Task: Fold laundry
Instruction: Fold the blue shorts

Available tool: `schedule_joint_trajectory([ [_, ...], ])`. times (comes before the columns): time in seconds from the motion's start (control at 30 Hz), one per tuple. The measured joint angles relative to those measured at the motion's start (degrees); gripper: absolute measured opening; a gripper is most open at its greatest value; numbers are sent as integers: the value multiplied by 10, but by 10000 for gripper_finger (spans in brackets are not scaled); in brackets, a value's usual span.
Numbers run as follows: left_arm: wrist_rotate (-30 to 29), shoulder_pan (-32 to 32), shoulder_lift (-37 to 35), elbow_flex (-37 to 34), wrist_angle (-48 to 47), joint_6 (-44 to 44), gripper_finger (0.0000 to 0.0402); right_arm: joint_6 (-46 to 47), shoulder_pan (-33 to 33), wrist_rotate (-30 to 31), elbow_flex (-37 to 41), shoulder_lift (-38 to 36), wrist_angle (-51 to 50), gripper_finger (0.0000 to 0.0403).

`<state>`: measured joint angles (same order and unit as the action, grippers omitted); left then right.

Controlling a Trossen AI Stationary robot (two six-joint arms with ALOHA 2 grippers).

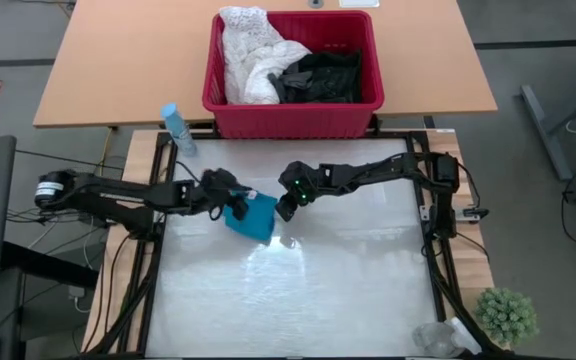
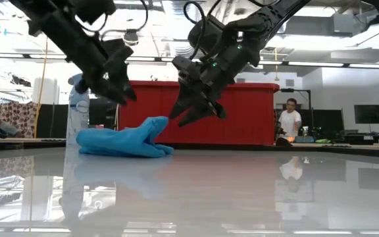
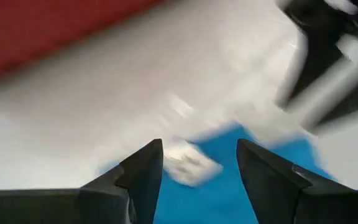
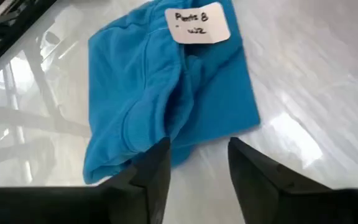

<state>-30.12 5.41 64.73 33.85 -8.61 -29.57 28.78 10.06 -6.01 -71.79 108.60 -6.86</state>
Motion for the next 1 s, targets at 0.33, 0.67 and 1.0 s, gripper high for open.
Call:
schedule_joint_trajectory([
  [0.33, 68, 83, 10, -1, -82, 58, 196, -38, 4, 0, 0, 0, -9, 198],
  [0.67, 221, 139, 127, -1, -25, 126, 196, -51, 10, 0, 0, 0, -17, 195],
  [1.0, 310, 145, 191, 3, -4, 122, 187, -55, 10, 0, 0, 0, -22, 194],
])
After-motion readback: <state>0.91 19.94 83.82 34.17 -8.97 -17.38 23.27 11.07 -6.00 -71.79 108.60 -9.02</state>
